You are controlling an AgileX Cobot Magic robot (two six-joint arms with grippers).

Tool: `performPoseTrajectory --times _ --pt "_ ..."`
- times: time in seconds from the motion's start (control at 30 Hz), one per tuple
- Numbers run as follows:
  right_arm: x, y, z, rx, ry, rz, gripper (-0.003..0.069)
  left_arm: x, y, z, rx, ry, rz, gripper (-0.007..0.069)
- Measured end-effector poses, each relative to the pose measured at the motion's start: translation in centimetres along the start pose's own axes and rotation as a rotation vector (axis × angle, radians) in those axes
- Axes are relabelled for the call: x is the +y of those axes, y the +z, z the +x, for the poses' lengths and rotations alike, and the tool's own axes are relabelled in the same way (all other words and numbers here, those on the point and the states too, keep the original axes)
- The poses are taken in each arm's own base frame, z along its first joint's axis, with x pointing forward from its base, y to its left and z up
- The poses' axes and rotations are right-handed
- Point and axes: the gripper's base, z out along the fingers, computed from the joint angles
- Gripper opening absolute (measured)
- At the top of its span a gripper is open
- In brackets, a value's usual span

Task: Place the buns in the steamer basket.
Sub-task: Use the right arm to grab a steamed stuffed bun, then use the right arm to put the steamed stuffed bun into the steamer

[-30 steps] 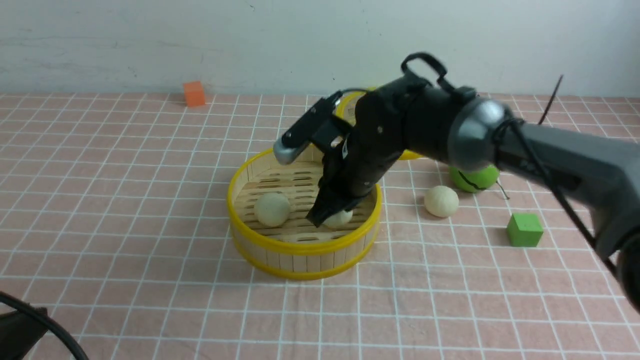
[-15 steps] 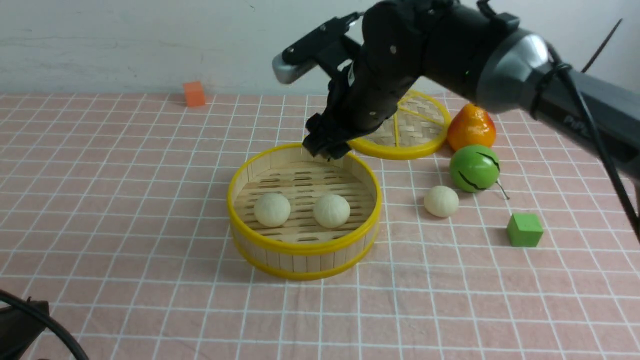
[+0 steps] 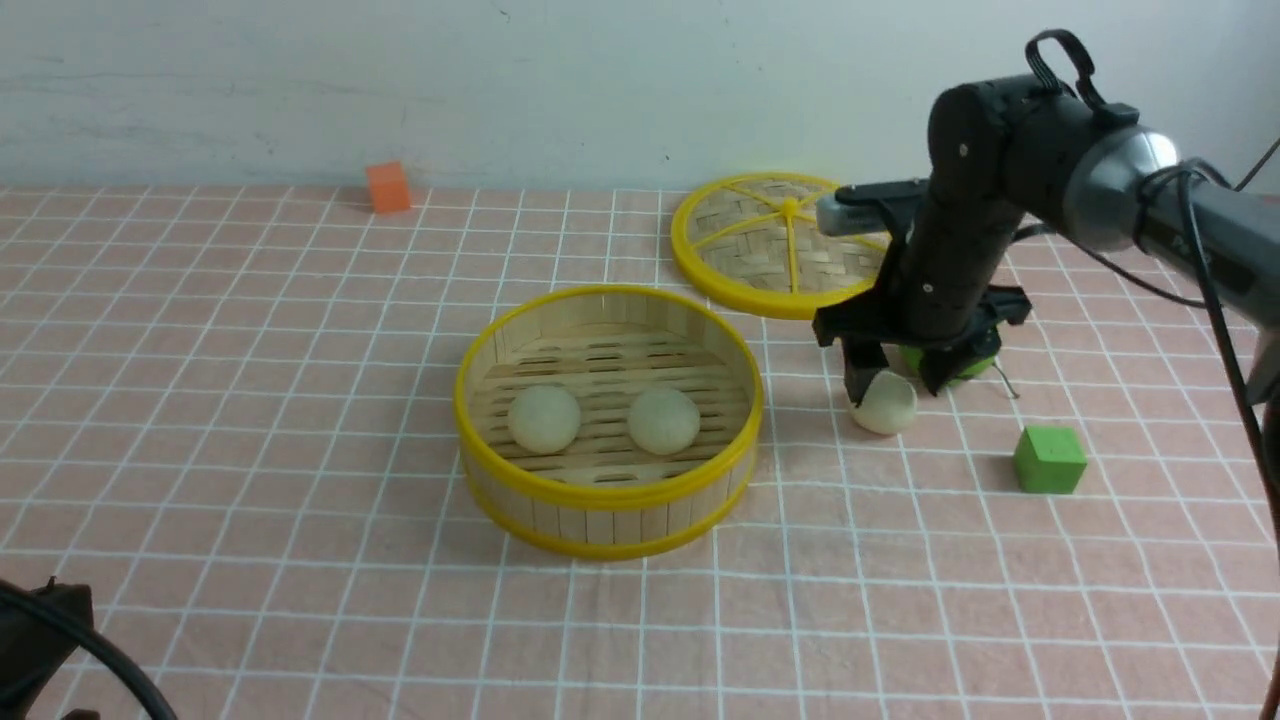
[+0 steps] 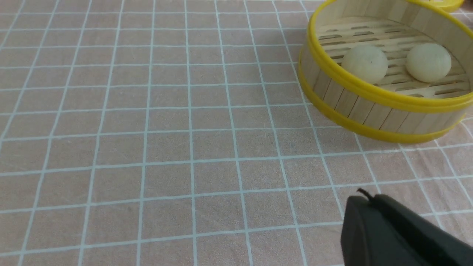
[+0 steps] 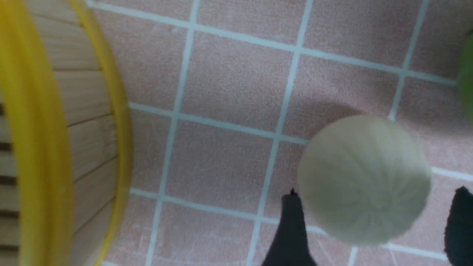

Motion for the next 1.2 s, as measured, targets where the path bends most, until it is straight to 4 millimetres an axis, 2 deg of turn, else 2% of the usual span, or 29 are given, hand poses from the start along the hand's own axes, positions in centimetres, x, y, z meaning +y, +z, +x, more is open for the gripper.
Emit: performPoseTrajectory --times 0.13,0.17,0.2,0.33,0.4,0.47,0.57,0.63,0.7,0.77,0.8,0.9,0.97,1.03,1.07,1.13,1.2 --pt "-0.3 2.0 -0.3 -0.024 -0.044 -0.020 0.0377 0.1 0.0 0.0 -0.004 0.015 -0.007 -0.0013" --pt "-0.3 2.0 -0.4 -0.026 -0.047 -0.019 0.0368 0.1 0.0 0.0 -0.004 0.015 -0.007 -0.0013" --pt "-0.2 2.0 -0.4 -0.031 -0.063 -0.030 0.0290 0.1 0.0 0.0 -0.004 0.020 -0.009 -0.0013" --pt "0.2 1.5 -0.5 -0.042 -0.107 -0.059 0.0067 0.1 0.0 0.0 0.002 0.022 -0.014 -0.0013" --pt "0.8 0.5 -0.9 -0.062 -0.138 -0.095 0.0018 0.1 0.0 0.0 0.001 0.027 -0.016 -0.0013" --pt "1.5 -0.5 -1.3 -0.090 -0.165 -0.129 0.0017 0.2 0.0 0.0 -0.001 0.035 -0.020 -0.0013" --pt "5.7 -5.0 -2.3 -0.242 -0.330 -0.222 0.0017 0.3 0.0 -0.1 -0.006 0.058 -0.030 -0.0013" --pt "7.9 -6.6 -2.4 -0.326 -0.427 -0.251 0.0017 0.3 0.0 -0.1 -0.007 0.059 -0.030 -0.0013" --pt "9.8 -7.2 -2.3 -0.381 -0.498 -0.266 0.0017 0.3 0.0 -0.1 -0.008 0.059 -0.029 -0.0013" --pt "12.3 -6.8 -2.0 -0.430 -0.573 -0.283 0.0018 0.3 0.0 -0.1 -0.008 0.059 -0.029 -0.0013" --pt "13.5 -5.6 -1.7 -0.433 -0.599 -0.289 0.0022 0.3 0.0 -0.1 -0.010 0.059 -0.028 -0.0011" --pt "15.0 -2.3 -1.2 -0.406 -0.623 -0.290 0.0061 0.3 0.0 -0.1 -0.011 0.059 -0.028 -0.0010" --pt "15.3 -0.4 -0.9 -0.376 -0.634 -0.281 0.0111 0.3 0.0 -0.1 -0.011 0.059 -0.028 -0.0010" --pt "15.5 1.2 -0.5 -0.342 -0.645 -0.268 0.0216 0.3 0.0 -0.1 -0.010 0.059 -0.028 -0.0006" --pt "15.5 1.3 -0.4 -0.340 -0.647 -0.266 0.0227 0.3 0.0 -0.1 -0.010 0.059 -0.028 -0.0006" --pt "15.5 0.9 -0.5 -0.348 -0.645 -0.261 0.0356 0.3 0.0 0.0 -0.009 0.059 -0.028 -0.0006" --pt "15.5 -0.7 -0.7 -0.373 -0.650 -0.257 0.0452 0.2 0.0 -0.1 -0.010 0.059 -0.027 -0.0004"
